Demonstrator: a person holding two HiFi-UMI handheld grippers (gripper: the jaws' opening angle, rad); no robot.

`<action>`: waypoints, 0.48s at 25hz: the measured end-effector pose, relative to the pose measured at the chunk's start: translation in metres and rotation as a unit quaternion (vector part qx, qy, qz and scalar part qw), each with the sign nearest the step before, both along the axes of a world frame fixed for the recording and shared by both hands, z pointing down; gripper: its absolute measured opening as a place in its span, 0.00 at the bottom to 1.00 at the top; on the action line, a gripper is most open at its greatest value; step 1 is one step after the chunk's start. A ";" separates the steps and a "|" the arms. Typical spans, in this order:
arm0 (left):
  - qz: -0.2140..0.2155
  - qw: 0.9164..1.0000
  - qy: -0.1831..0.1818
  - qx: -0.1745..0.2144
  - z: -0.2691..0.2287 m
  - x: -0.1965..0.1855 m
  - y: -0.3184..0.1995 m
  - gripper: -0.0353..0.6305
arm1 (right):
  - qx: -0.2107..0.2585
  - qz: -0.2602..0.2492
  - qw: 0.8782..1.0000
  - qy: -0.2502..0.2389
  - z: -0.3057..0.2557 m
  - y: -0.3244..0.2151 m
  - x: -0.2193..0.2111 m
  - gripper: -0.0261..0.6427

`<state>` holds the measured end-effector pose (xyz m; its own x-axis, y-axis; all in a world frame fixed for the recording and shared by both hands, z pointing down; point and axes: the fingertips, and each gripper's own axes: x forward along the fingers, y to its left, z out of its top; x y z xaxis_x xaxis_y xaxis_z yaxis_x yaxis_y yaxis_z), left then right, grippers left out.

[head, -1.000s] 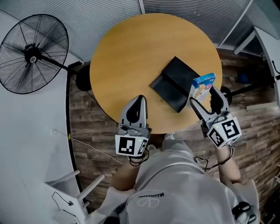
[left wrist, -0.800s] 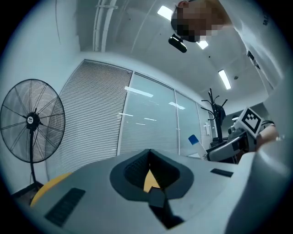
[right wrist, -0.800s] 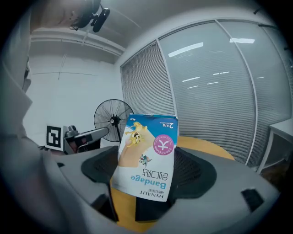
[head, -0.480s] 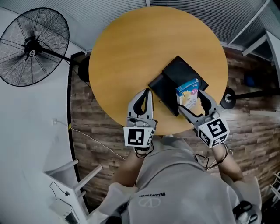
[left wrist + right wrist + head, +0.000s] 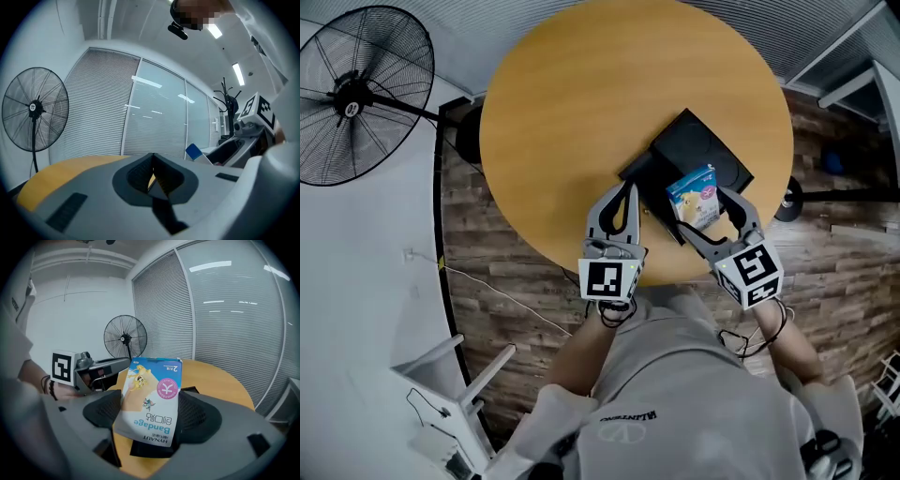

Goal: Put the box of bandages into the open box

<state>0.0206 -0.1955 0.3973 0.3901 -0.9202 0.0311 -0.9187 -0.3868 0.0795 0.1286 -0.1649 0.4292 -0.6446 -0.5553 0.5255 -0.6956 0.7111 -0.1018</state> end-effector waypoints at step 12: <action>0.014 0.999 0.027 -0.028 0.045 -0.012 -0.034 0.06 | -0.064 -0.004 0.995 0.074 0.053 -0.013 -0.029 0.61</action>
<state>0.0084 -0.2297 0.4426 0.4190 -0.9060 0.0597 -0.9010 -0.4067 0.1509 0.0994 -0.1776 0.4818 -0.5594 -0.4720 0.6814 -0.7035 0.7051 -0.0891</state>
